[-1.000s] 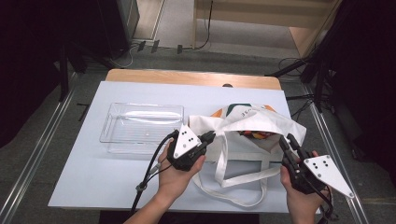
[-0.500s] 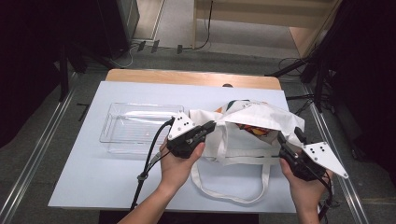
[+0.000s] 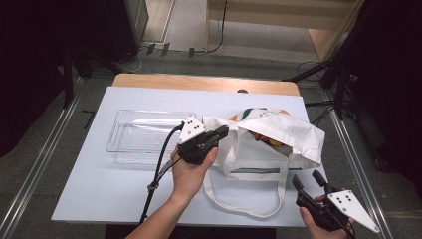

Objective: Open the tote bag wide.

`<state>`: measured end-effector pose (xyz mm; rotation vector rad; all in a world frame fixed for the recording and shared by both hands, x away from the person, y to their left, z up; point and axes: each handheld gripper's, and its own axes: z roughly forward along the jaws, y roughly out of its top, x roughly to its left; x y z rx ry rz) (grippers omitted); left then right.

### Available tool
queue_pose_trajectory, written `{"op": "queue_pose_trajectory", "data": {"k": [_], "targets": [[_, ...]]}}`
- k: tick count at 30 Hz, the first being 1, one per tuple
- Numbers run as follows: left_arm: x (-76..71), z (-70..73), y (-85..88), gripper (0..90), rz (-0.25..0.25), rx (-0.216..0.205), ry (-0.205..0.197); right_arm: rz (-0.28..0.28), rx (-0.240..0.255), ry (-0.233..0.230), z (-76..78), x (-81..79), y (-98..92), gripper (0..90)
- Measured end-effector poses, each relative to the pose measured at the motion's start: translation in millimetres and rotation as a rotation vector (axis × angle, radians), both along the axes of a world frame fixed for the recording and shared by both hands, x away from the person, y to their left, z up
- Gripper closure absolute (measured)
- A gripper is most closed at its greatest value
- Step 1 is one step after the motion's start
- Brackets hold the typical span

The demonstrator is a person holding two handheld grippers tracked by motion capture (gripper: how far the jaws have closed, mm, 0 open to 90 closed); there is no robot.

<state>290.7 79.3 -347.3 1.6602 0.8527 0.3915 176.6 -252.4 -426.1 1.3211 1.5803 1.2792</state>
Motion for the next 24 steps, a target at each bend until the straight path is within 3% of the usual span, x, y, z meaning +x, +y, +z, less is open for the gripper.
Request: {"op": "queue_pose_trajectory", "data": {"k": [1,2,4,6,8,10,13,17,19,22,23,24], "targets": [[-0.6,0.0,-1.1,90.0,0.001,-0.002,0.000,-0.003,0.009,0.024,-4.2,2.4,1.1,38.8],[-1.1,0.1,-1.7,90.0,0.000,-0.002,-0.002,0.039,0.080,0.077,-12.9,10.2,5.8,39.4],[-1.3,-0.1,-1.7,90.0,-0.002,-0.002,-0.003,0.054,0.079,0.095,-15.4,14.9,9.8,37.9],[-1.9,-1.2,-2.8,90.0,0.000,-0.001,-0.006,0.069,0.075,0.135,-21.4,25.9,19.7,28.8],[-2.1,-2.9,-3.8,90.0,-0.005,0.000,-0.008,0.107,0.117,0.159,-24.2,31.0,27.6,18.9],[-2.5,-4.7,-4.3,90.0,-0.004,-0.002,-0.007,0.124,0.096,0.164,-24.5,33.6,41.3,14.3],[-2.2,-6.9,-4.8,90.0,-0.006,-0.004,-0.003,0.202,0.113,0.173,-23.2,37.2,66.0,11.0],[-3.8,-8.3,-5.1,90.0,-0.009,0.002,-0.006,0.216,0.120,0.182,-21.6,38.1,81.5,8.2],[-3.5,-8.1,-4.2,90.0,-0.005,-0.001,-0.008,0.182,0.105,0.157,-19.6,35.9,86.8,8.3],[-1.6,-8.1,-2.0,90.0,0.000,-0.003,-0.003,0.060,0.081,0.115,-14.5,26.2,83.1,12.4],[-0.5,-9.0,-1.3,90.0,0.004,-0.001,0.001,-0.022,0.078,0.090,-11.8,16.1,74.9,15.0],[-0.5,-9.0,-1.3,90.0,0.004,-0.001,0.001,-0.022,0.078,0.090,-11.8,16.1,74.9,15.0]]}}
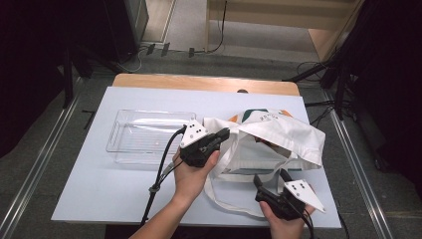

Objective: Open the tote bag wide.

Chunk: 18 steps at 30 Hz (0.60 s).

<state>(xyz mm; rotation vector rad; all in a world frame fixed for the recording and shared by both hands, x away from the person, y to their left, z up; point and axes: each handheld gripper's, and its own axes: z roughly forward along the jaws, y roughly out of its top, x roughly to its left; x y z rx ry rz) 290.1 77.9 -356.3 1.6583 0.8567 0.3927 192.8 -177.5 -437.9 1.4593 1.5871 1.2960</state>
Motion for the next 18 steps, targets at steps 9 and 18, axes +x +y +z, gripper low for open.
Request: {"op": "queue_pose_trajectory", "data": {"k": [9,18], "targets": [[0.2,1.4,-1.4,90.0,-0.001,-0.007,0.001,-0.023,-0.021,0.035,-10.1,-11.7,-12.0,43.4],[3.5,-0.5,1.7,90.0,0.005,-0.019,0.011,-0.001,-0.106,0.191,-31.5,18.7,-19.1,79.2]]}}
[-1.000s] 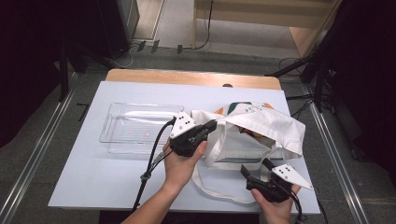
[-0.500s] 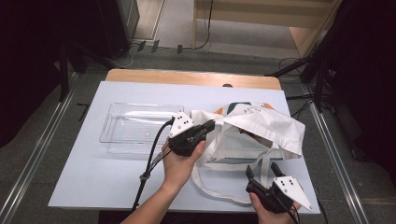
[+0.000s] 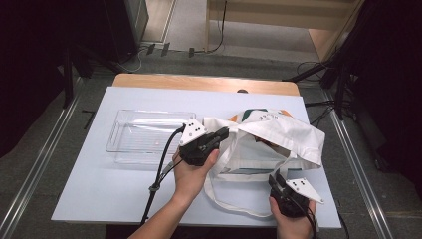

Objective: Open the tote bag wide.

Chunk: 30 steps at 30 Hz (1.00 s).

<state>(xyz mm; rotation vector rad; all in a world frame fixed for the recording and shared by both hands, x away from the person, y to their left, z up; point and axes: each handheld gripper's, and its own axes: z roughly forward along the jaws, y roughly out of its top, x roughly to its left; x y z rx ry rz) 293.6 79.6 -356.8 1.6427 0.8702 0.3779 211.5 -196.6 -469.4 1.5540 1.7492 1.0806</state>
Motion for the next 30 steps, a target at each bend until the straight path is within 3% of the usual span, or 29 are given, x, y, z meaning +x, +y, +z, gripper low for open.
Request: {"op": "queue_pose_trajectory", "data": {"k": [3,4,7,8,10,11,12,13,14,15,17,18,19,21,22,24,26,27,28,30], "targets": [[0.2,0.4,0.6,90.0,0.002,-0.002,0.003,-0.008,0.017,0.010,0.1,1.0,-5.3,85.4],[-0.1,1.2,0.9,90.0,0.007,-0.005,0.002,-0.011,0.048,-0.004,2.7,0.1,-16.2,87.5],[0.0,2.0,1.3,90.0,0.009,-0.009,0.001,-0.038,0.060,-0.027,7.2,-2.8,-26.2,88.6],[0.3,2.3,1.8,90.0,0.009,-0.012,0.003,-0.076,0.064,-0.074,14.5,-6.3,-40.2,89.2],[0.5,2.3,1.7,90.0,0.011,-0.011,0.002,-0.096,0.056,-0.094,17.3,-7.5,-44.8,89.2],[0.8,1.9,1.5,90.0,0.011,-0.011,0.003,-0.151,0.040,-0.141,24.9,-10.1,-59.9,89.2],[0.8,1.9,1.5,90.0,0.011,-0.011,0.003,-0.151,0.040,-0.141,24.9,-10.1,-59.9,89.2],[0.9,1.0,0.8,90.0,0.009,-0.006,0.004,-0.194,0.036,-0.147,25.4,-10.1,-72.3,88.9],[1.0,0.2,0.3,90.0,0.004,-0.004,0.006,-0.203,0.044,-0.136,22.5,-9.2,-77.6,88.7],[1.0,0.2,0.3,90.0,0.004,-0.004,0.006,-0.203,0.044,-0.136,22.5,-9.2,-77.6,88.7],[0.8,-1.3,-0.4,90.0,0.004,-0.001,0.008,-0.180,0.082,-0.084,13.3,-6.4,-82.0,87.2],[0.5,-2.1,-0.6,90.0,0.007,-0.008,0.012,-0.130,0.100,-0.028,4.6,-3.4,-79.4,82.6],[0.5,-2.1,-0.6,90.0,0.007,-0.008,0.012,-0.130,0.100,-0.028,4.6,-3.4,-79.4,82.6],[0.4,-1.6,-0.4,90.0,0.007,-0.010,0.009,-0.086,0.150,0.011,-1.8,-1.2,-75.9,67.4],[0.4,-1.5,-0.3,90.0,0.008,-0.010,0.009,-0.079,0.172,-0.011,-0.4,-4.9,-72.3,52.7],[0.4,-1.8,-0.3,90.0,0.008,-0.008,0.009,-0.092,0.173,-0.028,2.4,-7.5,-70.1,51.1],[0.8,-2.0,0.0,90.0,0.009,-0.007,0.009,-0.101,0.155,-0.111,11.4,-19.3,-65.8,50.0],[1.1,-2.3,0.3,90.0,0.010,-0.009,0.009,-0.105,0.132,-0.171,18.8,-30.6,-58.5,58.8],[1.5,-2.5,0.6,90.0,0.011,-0.008,0.010,-0.105,0.132,-0.171,18.8,-30.6,-58.5,58.8],[1.7,-2.8,0.6,90.0,0.012,-0.010,0.012,-0.034,0.118,-0.198,21.8,-35.2,-47.8,68.1]]}}
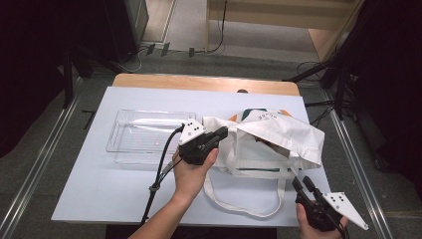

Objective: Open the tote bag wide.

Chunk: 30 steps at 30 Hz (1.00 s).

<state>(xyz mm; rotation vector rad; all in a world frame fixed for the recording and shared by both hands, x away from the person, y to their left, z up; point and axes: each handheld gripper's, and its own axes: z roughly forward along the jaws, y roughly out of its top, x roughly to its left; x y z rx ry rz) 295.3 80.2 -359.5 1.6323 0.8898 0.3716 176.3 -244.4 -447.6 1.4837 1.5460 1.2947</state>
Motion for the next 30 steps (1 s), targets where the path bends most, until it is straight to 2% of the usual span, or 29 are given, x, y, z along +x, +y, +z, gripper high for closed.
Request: {"op": "queue_pose_trajectory", "data": {"k": [1,2,3,6,8,10,12,15,17,18,20,22,23,26,27,29,30], "targets": [[-0.3,0.2,-0.5,90.0,0.000,-0.001,0.000,0.055,0.006,0.012,-0.1,1.2,6.9,69.0],[-0.7,0.6,-0.9,90.0,-0.001,0.000,-0.001,0.164,0.016,0.037,-2.4,7.3,22.7,68.2],[-1.1,1.0,-1.7,90.0,0.000,-0.002,-0.003,0.164,0.016,0.037,-2.4,7.3,22.7,68.2],[-1.7,1.5,-3.0,90.0,-0.002,-0.002,-0.003,0.286,0.011,0.054,-4.3,16.9,51.0,61.9],[-1.0,1.2,-2.8,90.0,-0.001,-0.003,-0.003,0.347,-0.022,0.064,-6.1,22.7,70.8,58.1],[-0.9,1.1,-2.6,90.0,0.003,-0.010,0.002,0.378,-0.064,0.069,-10.4,28.7,87.4,55.2],[-1.1,1.1,-2.6,90.0,0.004,-0.011,0.002,0.385,-0.092,0.089,-15.6,35.0,98.5,53.4],[-1.1,1.6,-2.6,90.0,0.004,-0.013,0.003,0.359,-0.136,0.133,-22.0,44.6,110.5,51.4],[-1.0,2.4,-2.3,90.0,0.005,-0.012,0.002,0.329,-0.182,0.147,-25.6,49.5,116.1,51.3],[-0.8,2.5,-2.0,90.0,0.003,-0.014,0.002,0.300,-0.233,0.167,-27.9,52.8,121.2,51.4],[-0.6,2.4,-1.8,90.0,0.003,-0.013,0.004,0.294,-0.248,0.176,-27.8,53.8,123.2,51.2],[-0.4,1.9,-2.8,90.0,0.001,-0.014,0.003,0.284,-0.290,0.187,-28.3,56.8,127.8,49.8],[-0.5,2.0,-3.1,90.0,-0.002,-0.015,0.004,0.280,-0.331,0.196,-30.2,59.5,131.8,49.8],[-1.4,2.6,-4.5,90.0,-0.002,-0.016,0.002,0.269,-0.380,0.188,-33.2,62.4,137.3,48.7],[-1.4,2.8,-4.4,90.0,-0.002,-0.017,0.002,0.269,-0.380,0.193,-33.1,63.3,137.5,51.5],[-0.9,3.0,-3.0,90.0,-0.001,-0.013,0.000,0.266,-0.350,0.187,-32.4,63.7,133.6,64.9],[-0.7,3.0,-2.6,90.0,0.002,-0.018,0.003,0.268,-0.317,0.189,-31.2,62.8,128.2,84.1]]}}
